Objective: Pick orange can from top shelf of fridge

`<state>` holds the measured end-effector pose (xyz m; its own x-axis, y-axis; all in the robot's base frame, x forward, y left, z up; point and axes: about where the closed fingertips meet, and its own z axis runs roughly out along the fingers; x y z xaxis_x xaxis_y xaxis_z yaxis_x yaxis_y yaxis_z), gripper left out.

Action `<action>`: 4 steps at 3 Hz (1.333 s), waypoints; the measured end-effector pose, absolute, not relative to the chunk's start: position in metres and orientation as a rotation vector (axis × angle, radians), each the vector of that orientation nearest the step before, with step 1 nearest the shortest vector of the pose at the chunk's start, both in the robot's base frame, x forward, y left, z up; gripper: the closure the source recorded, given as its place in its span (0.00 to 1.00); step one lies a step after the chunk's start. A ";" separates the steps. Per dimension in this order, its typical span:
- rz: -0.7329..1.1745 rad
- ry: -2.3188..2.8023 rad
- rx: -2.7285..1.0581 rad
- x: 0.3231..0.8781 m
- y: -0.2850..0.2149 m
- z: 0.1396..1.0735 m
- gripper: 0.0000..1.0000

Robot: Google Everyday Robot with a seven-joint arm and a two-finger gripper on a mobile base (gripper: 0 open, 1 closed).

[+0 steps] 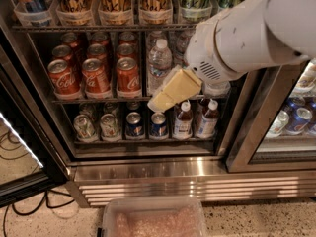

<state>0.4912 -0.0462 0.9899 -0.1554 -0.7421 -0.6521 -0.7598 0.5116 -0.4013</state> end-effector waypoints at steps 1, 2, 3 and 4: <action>0.040 1.839 -1.159 0.511 -0.026 0.996 0.00; 0.093 1.790 -1.117 0.527 -0.011 1.004 0.00; 0.151 1.754 -1.131 0.534 0.000 1.006 0.00; 0.150 1.748 -1.136 0.534 0.001 1.007 0.00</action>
Offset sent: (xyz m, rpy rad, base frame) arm 0.0591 0.0506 0.0152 0.2339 -0.1164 0.0035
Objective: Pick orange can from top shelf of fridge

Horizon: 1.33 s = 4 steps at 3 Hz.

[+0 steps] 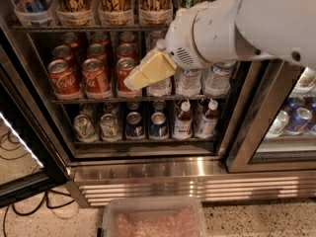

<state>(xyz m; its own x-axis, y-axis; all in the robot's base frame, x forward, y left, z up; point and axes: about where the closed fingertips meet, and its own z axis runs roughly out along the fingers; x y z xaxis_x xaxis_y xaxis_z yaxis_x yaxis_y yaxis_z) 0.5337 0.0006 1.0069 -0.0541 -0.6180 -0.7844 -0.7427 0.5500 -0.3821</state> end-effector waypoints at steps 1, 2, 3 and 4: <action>0.163 1.722 -1.059 0.532 0.010 1.012 0.00; 0.221 1.584 -0.865 0.526 0.059 1.052 0.00; 0.253 1.554 -0.755 0.523 0.065 1.068 0.00; 0.264 1.606 -0.666 0.509 0.051 1.063 0.00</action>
Offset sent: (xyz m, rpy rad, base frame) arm -0.0023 0.0814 0.0653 0.4012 -0.2658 -0.1281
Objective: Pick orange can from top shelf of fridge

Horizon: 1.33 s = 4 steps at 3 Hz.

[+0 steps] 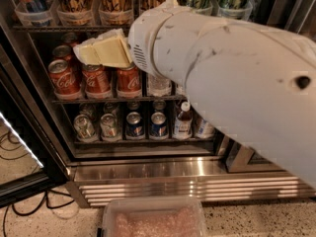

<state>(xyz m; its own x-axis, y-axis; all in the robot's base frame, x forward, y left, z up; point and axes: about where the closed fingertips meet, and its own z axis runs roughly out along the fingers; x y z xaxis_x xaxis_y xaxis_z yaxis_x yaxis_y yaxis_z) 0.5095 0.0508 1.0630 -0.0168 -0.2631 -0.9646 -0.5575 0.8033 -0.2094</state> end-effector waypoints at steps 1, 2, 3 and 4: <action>0.289 1.663 -0.589 0.500 0.048 1.058 0.00; 0.289 1.663 -0.589 0.500 0.048 1.058 0.00; 0.302 1.630 -0.553 0.495 0.055 1.061 0.00; 0.313 1.583 -0.511 0.489 0.062 1.062 0.11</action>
Offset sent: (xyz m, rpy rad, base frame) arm 0.0342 0.0457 -0.0127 0.0612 0.0916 -0.0572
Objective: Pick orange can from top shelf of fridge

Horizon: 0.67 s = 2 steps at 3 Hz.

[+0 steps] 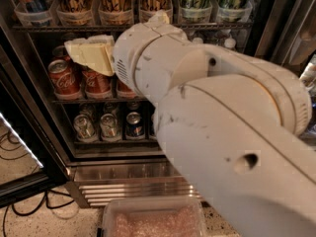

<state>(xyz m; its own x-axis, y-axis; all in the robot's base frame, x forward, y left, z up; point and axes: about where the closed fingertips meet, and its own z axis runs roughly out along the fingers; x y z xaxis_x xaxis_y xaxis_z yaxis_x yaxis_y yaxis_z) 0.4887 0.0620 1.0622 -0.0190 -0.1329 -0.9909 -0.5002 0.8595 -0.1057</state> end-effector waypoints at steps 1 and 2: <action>0.306 1.535 -0.498 0.487 0.067 1.062 0.11; 0.304 1.513 -0.496 0.493 0.068 1.052 0.10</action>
Offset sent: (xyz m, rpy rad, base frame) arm 0.0908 0.0629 -0.0371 0.0282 -0.0734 -0.0347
